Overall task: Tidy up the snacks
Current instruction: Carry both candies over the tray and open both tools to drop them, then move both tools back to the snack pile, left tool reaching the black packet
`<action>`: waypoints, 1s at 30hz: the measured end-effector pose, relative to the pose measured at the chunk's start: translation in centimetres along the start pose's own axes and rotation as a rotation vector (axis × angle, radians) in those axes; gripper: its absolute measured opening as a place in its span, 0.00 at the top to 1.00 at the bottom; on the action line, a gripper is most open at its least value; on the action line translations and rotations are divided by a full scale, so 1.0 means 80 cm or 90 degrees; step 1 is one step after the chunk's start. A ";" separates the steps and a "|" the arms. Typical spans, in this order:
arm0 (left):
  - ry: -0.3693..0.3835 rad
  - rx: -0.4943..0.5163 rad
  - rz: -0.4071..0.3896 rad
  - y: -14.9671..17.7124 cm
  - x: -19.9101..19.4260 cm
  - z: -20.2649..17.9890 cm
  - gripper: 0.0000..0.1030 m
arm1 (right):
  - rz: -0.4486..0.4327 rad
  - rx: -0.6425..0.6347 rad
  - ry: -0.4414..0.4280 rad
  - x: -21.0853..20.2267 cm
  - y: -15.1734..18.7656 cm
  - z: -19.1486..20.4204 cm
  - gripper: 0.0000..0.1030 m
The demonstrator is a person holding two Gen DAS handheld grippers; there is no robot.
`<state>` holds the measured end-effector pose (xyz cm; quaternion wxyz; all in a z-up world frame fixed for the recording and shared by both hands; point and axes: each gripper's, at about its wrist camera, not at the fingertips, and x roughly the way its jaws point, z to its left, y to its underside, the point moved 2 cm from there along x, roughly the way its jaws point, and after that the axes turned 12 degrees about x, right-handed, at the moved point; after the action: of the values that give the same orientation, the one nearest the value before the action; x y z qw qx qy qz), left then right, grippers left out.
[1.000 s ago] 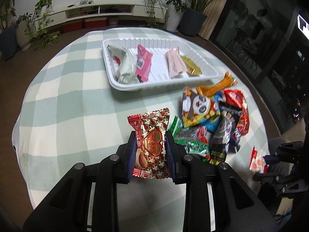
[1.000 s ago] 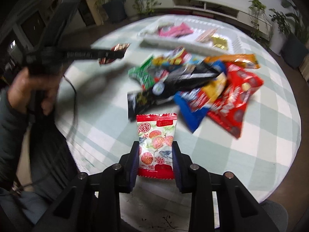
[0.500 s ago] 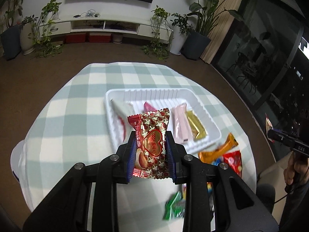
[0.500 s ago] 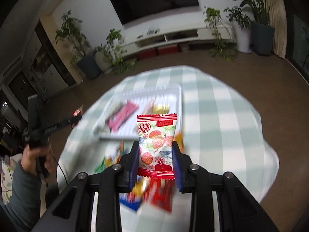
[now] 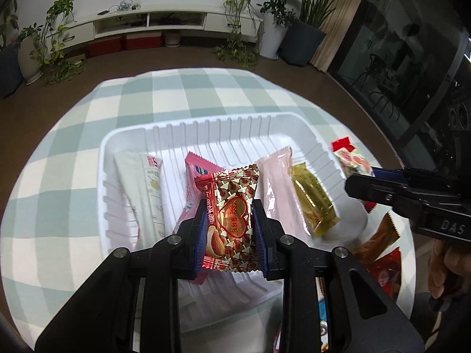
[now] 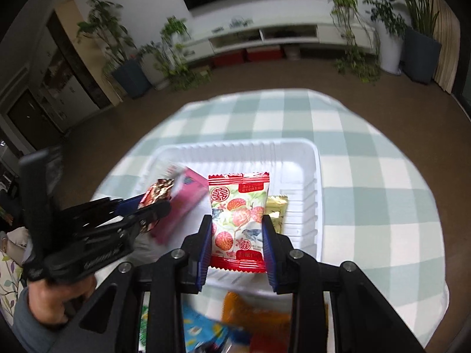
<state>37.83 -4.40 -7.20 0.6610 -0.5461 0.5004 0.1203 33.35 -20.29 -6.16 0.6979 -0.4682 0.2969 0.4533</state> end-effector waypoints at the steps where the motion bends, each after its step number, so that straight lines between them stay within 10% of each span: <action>1: -0.003 0.003 0.006 0.002 0.007 0.000 0.75 | 0.007 0.001 0.006 0.009 -0.001 -0.003 0.67; 18: -0.052 0.060 0.032 0.004 0.045 -0.019 0.71 | 0.046 -0.003 0.066 0.062 0.013 -0.021 0.63; 22: -0.054 0.059 0.024 0.003 0.041 -0.020 0.50 | 0.045 -0.006 0.074 0.063 0.013 -0.023 0.62; 30: -0.050 0.053 0.015 0.005 0.032 -0.021 0.44 | 0.039 -0.006 0.073 0.060 0.013 -0.023 0.53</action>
<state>37.88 -6.67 -9.27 0.7010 -0.5070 0.4848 0.1285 34.37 -20.11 -11.27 0.6636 -0.4874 0.3486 0.4479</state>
